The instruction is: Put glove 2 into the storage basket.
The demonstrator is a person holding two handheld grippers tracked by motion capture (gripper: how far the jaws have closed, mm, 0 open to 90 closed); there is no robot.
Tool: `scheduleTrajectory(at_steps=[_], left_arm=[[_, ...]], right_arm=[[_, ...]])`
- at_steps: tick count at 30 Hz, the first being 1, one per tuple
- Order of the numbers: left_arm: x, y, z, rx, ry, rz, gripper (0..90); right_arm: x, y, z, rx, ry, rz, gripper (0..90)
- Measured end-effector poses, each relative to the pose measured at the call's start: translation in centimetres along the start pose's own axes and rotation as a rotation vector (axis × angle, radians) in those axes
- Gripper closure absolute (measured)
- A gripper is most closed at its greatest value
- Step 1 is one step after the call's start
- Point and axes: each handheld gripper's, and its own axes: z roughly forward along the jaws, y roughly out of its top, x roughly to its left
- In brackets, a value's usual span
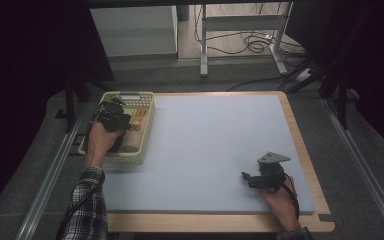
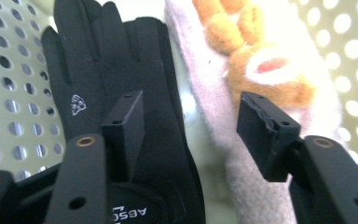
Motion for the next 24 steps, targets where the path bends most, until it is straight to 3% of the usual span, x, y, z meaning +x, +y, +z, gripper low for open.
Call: scheduleTrajectory(at_steps=[7,14,24], left_arm=[[0.4,-0.4,-1.0,-0.051,-0.028,-0.026,31.9],[1.0,-1.2,-1.6,-0.106,-0.088,-0.064,26.0],[1.0,-2.2,-2.4,-0.155,-0.143,-0.061,20.3]], right_arm=[[0.0,0.0,0.0,0.000,0.000,0.000,17.4],[0.0,0.0,0.0,0.000,0.000,0.000,17.4],[0.0,0.0,0.0,0.000,0.000,0.000,17.4]])
